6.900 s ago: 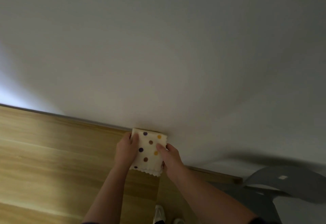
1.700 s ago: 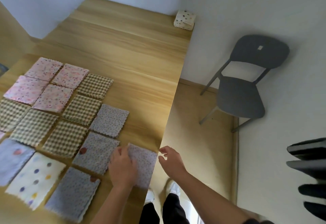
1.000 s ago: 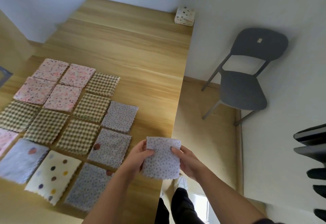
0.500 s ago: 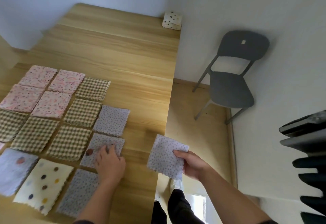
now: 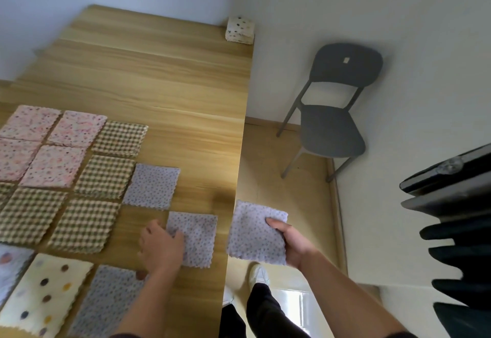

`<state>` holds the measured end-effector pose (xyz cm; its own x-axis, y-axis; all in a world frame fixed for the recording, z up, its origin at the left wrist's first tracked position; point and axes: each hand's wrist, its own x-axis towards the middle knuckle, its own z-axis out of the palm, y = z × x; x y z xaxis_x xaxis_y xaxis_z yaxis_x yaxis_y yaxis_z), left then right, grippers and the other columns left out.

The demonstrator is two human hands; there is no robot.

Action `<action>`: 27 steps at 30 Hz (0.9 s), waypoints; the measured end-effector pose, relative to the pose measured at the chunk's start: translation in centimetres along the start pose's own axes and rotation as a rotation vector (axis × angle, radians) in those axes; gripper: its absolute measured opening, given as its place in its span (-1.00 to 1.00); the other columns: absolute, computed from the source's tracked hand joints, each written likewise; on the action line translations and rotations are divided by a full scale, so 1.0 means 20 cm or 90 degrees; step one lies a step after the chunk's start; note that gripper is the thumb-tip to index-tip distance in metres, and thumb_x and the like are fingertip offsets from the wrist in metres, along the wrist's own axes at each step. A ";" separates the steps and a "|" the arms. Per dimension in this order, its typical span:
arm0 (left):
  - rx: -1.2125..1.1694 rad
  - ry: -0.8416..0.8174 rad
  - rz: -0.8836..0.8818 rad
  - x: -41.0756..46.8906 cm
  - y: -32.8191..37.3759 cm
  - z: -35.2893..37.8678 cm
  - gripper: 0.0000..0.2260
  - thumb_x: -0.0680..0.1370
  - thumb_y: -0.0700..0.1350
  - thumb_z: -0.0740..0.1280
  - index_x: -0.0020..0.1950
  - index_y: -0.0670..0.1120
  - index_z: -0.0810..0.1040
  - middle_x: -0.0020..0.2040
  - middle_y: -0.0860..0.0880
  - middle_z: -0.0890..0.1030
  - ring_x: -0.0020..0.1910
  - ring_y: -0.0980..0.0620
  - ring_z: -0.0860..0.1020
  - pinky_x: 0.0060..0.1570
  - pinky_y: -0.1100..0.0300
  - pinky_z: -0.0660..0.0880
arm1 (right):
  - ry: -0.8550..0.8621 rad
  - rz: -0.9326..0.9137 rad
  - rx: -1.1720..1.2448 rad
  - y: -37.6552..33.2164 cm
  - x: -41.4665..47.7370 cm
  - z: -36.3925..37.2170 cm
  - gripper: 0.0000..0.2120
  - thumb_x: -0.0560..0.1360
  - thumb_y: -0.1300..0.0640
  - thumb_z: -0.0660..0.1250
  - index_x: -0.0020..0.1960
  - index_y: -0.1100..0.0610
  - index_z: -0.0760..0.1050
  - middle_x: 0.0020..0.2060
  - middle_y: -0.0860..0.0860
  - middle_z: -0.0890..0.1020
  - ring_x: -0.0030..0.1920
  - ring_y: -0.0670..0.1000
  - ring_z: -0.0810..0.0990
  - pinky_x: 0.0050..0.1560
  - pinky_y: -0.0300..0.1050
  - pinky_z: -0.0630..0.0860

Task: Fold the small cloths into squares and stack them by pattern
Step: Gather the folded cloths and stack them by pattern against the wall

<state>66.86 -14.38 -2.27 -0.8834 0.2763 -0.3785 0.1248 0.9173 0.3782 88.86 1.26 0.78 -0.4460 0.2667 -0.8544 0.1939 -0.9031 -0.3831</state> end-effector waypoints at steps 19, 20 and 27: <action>-0.483 -0.487 -0.037 -0.10 0.49 0.05 -0.84 0.60 -0.26 0.26 0.16 -0.15 0.51 -0.10 -0.18 0.57 -0.14 -0.15 0.55 -0.15 0.03 0.50 | 0.011 -0.045 0.064 -0.30 -0.10 -0.28 -0.53 0.40 0.08 0.36 0.26 0.25 0.48 0.13 0.22 0.63 0.11 0.21 0.63 0.04 0.13 0.54; -0.512 -0.496 -0.044 -0.11 0.54 0.06 -0.83 0.60 -0.27 0.25 0.17 -0.16 0.53 -0.01 -0.18 0.61 -0.04 -0.20 0.59 -0.09 -0.01 0.53 | 0.010 -0.045 0.062 -0.33 -0.11 -0.31 -0.55 0.40 0.07 0.35 0.24 0.25 0.49 0.10 0.22 0.64 0.05 0.19 0.65 0.00 0.10 0.56; -0.628 -0.520 -0.063 -0.14 0.85 0.16 -0.77 0.64 -0.18 0.17 0.22 -0.24 0.51 0.11 -0.25 0.62 0.08 -0.23 0.60 -0.07 -0.03 0.54 | 0.002 -0.044 0.039 -0.63 -0.14 -0.49 -0.56 0.41 0.06 0.33 0.21 0.26 0.50 0.07 0.21 0.66 -0.02 0.17 0.68 -0.10 0.03 0.60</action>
<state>72.90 1.40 2.62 -0.2939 0.6358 -0.7137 -0.6205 0.4411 0.6484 96.23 15.10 4.62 -0.4538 0.3296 -0.8279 0.1087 -0.9017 -0.4186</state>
